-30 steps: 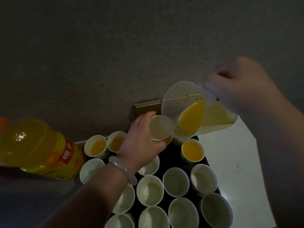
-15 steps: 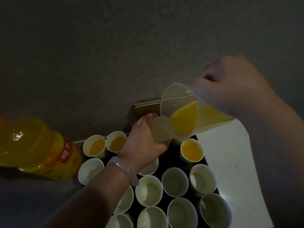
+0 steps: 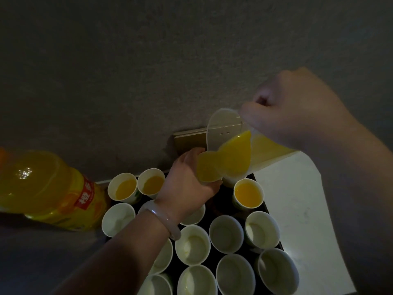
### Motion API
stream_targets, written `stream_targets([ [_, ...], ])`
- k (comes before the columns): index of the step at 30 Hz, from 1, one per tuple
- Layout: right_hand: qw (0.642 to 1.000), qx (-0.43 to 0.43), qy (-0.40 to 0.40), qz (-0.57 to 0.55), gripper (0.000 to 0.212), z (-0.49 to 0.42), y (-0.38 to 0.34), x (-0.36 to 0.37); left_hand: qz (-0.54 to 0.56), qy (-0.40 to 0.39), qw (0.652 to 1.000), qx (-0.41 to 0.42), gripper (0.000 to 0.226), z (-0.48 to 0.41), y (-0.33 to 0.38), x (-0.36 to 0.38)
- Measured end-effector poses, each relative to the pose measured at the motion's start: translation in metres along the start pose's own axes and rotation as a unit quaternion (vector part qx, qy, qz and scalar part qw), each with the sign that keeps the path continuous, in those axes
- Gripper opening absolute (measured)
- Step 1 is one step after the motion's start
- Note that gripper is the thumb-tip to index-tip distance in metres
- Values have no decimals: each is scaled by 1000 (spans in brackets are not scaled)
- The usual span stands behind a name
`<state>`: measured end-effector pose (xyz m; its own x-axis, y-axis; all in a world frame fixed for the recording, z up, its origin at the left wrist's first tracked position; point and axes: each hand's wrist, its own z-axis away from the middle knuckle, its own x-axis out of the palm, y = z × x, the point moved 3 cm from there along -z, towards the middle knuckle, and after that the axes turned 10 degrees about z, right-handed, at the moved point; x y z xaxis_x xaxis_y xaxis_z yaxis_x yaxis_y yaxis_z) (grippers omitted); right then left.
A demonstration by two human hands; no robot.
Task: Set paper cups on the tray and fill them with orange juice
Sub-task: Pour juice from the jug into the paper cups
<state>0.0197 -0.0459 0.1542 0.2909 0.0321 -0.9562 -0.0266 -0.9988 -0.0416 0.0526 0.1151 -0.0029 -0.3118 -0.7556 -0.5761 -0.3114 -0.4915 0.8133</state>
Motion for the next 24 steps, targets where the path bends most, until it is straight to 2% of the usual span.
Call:
stream_targets([
  [6, 1000, 6, -7, -3, 43, -1, 0, -3, 15, 2, 1000, 6, 67, 3, 4, -3],
  [12, 1000, 1, -4, 8, 44, -1, 0, -5, 6, 2, 1000, 0, 76, 3, 3, -2],
  [24, 999, -21, 4, 25, 41, -1, 4, -6, 8, -2, 1000, 4, 73, 3, 6, 0],
])
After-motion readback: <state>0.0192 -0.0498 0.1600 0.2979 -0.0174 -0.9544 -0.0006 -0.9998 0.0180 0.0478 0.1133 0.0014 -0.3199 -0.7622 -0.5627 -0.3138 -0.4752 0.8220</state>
